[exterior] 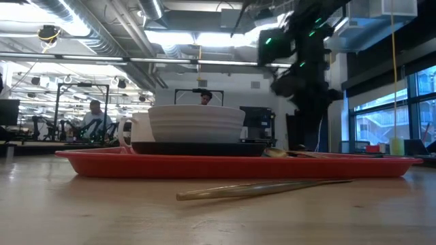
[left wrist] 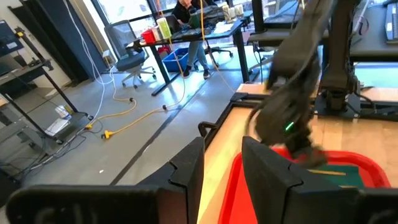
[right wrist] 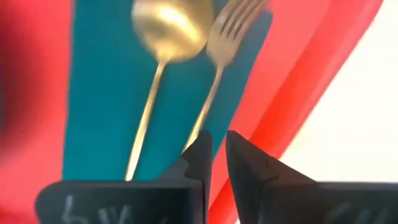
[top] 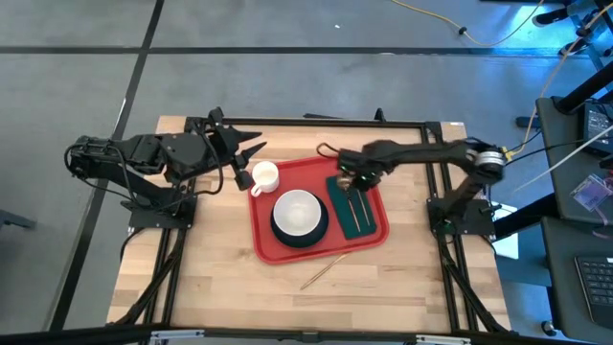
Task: Set up tray
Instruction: Put the gold fork to the right of the gold spoon on the green napkin on the red tray
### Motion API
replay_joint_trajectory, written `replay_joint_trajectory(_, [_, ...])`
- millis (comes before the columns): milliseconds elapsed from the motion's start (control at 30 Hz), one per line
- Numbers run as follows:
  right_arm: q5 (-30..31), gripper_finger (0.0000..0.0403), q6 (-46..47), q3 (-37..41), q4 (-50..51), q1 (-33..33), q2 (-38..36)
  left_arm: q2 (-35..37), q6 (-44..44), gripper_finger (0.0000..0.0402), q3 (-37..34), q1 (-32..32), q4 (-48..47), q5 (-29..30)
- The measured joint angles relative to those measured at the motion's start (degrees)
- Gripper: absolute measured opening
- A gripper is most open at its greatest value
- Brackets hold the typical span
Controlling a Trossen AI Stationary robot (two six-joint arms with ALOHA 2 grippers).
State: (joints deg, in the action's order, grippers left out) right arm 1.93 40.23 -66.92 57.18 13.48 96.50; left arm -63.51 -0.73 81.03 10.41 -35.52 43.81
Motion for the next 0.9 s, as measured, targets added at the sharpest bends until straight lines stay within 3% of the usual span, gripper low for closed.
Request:
replay_joint_trajectory(200, [1.4,0.0006,14.2,18.4,-12.0,-8.8,-19.5,0.0,1.4,0.0102,0.0,0.0,-2.0,-0.2])
replay_joint_trajectory(300, [7.7,0.0011,21.9,24.4,-28.2,-11.2,-26.3,0.0,1.5,0.0102,0.0,0.0,-2.0,-0.2])
replay_joint_trajectory(367, [11.1,0.0023,19.6,26.8,-37.9,-11.7,-28.8,0.0,1.5,0.0102,0.0,-0.3,-2.0,-0.1])
replay_joint_trajectory(500, [13.6,0.0048,13.5,28.2,-43.5,-11.7,-29.6,0.0,1.7,0.0102,0.0,-0.4,-2.0,-0.3])
replay_joint_trajectory(733, [19.7,0.0112,13.3,28.2,-37.7,-11.4,-26.3,0.0,2.7,0.0102,0.0,-0.4,-2.0,-0.4])
replay_joint_trajectory(900, [17.7,0.0146,13.7,28.2,-36.7,-11.0,-22.7,0.0,2.6,0.0102,0.0,-0.4,-2.0,-0.4])
